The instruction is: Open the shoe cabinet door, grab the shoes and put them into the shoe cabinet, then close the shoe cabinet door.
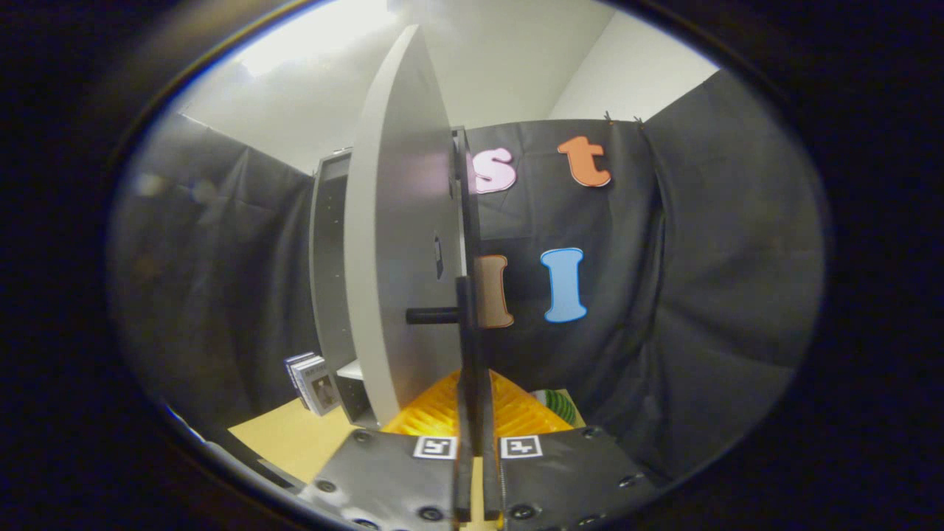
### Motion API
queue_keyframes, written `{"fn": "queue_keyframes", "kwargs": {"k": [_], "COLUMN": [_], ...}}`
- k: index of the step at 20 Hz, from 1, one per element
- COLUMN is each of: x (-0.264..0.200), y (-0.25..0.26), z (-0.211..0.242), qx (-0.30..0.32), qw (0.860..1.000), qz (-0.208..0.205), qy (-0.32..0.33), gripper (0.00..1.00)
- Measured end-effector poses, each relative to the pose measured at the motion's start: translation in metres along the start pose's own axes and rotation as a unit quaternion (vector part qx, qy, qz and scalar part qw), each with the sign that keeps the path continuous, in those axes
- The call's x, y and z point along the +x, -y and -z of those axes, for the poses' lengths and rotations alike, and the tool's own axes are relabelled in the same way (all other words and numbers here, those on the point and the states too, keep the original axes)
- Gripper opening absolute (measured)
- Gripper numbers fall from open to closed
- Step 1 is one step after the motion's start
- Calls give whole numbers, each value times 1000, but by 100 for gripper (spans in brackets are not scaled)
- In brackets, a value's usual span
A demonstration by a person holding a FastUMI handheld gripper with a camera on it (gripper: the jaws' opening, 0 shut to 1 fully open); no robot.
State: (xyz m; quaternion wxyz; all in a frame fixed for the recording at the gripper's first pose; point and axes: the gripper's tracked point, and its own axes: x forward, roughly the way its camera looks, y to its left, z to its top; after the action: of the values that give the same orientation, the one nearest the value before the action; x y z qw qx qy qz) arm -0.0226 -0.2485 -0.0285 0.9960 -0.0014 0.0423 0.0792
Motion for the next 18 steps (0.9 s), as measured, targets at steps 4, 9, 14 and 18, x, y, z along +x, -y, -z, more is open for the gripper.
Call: {"fn": "queue_keyframes", "kwargs": {"k": [4, 9, 14, 18], "x": [-15, -52, -81, -65], "y": [-1, -10, -77, -135], "z": [-7, -14, -11, 22], "qx": [-18, -12, -24, -15], "qw": [1000, 1000, 1000, 999], "qz": [1, 15, -1, -31], "qy": [8, 14, 16, -6], "gripper": [8, 8, 8, 8]}}
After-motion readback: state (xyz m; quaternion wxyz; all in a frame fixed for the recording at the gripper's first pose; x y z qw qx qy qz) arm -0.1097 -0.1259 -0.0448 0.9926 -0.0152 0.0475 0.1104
